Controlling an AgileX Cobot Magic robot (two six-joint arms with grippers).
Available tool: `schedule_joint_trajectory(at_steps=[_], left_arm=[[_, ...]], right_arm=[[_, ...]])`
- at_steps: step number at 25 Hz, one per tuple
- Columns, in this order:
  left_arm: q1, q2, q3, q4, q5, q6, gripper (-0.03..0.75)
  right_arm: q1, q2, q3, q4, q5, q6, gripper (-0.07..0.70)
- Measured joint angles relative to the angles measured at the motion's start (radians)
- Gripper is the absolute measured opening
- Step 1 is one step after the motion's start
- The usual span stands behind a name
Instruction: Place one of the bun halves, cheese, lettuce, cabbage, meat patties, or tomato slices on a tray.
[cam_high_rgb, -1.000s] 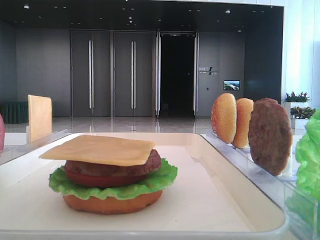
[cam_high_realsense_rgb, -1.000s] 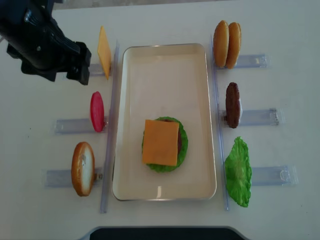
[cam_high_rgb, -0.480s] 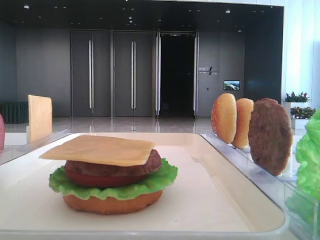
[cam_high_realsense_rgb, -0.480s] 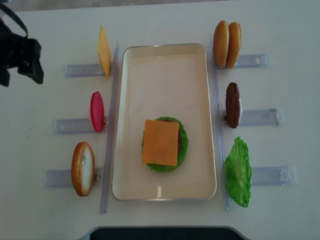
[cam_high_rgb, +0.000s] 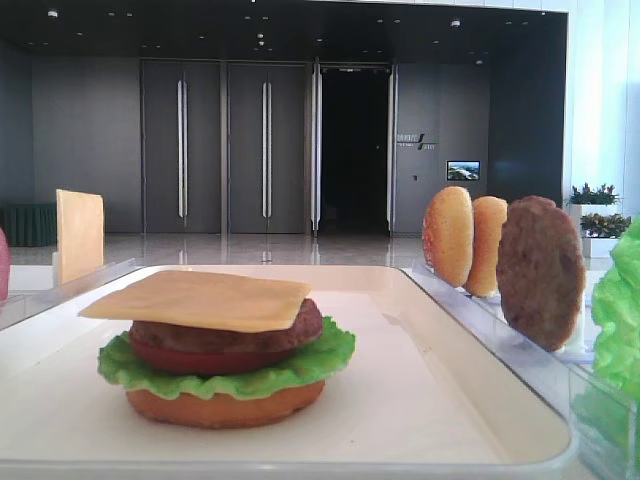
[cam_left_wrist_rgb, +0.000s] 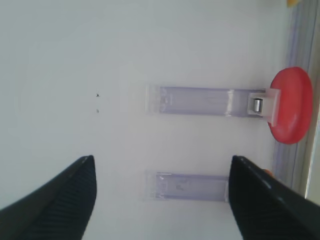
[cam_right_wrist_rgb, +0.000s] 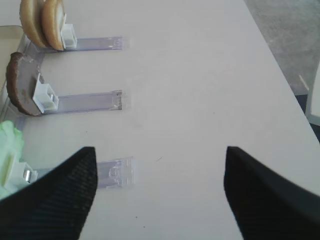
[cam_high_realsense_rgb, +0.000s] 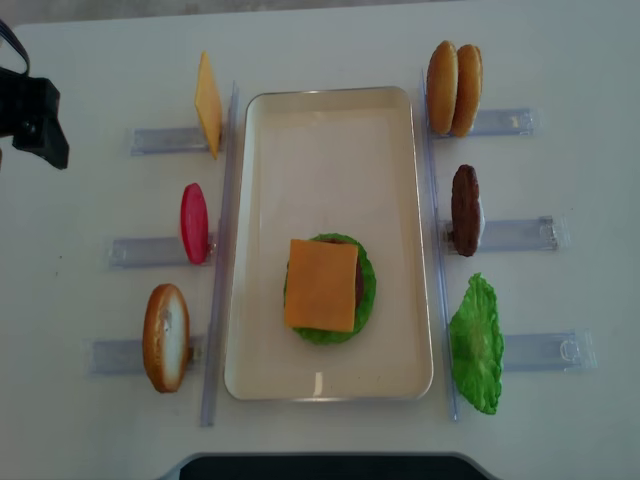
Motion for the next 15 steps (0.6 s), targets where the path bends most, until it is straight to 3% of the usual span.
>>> schedule_joint_trajectory(at_steps=[15], left_arm=[[0.0,-0.5,0.0,-0.031,0.025,0.079,0.629]], right_arm=[[0.0,0.0,0.0,0.0,0.0,0.0,0.531]])
